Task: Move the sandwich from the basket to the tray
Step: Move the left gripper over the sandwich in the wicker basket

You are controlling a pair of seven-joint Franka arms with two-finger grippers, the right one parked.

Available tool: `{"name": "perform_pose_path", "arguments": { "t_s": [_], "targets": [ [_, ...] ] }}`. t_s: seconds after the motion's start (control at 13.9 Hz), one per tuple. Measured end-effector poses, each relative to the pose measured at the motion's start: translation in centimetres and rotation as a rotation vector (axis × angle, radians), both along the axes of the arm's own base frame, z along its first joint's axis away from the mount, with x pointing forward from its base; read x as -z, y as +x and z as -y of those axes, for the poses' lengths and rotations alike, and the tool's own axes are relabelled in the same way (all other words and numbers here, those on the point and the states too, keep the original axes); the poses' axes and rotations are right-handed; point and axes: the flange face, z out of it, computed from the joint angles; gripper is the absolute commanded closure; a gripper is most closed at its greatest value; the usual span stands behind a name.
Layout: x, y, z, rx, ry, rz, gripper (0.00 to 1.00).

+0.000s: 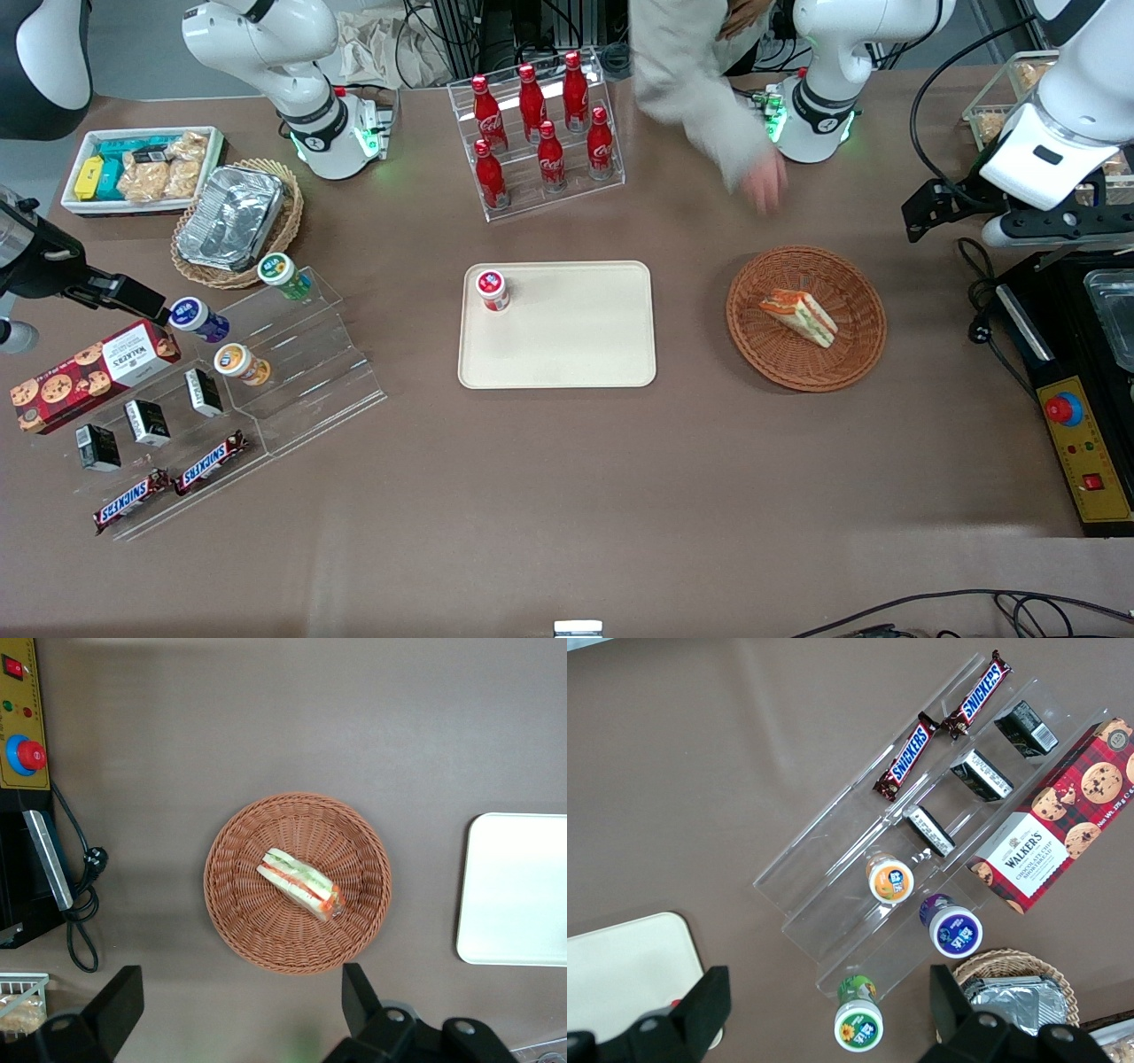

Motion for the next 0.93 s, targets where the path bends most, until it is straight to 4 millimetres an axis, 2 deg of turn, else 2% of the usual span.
{"name": "perform_pose_path", "arguments": {
  "t_s": [0.43,0.65,0.93],
  "targets": [
    [0.6,0.2,-0.1,-0.002,0.001,-0.017,0.01],
    [2.1,0.5,-0.3,-0.007,0.003,-0.053,0.01],
    [5.5,-0.5,-0.3,-0.016,0.002,-0.085,0.01]
  ]
}}
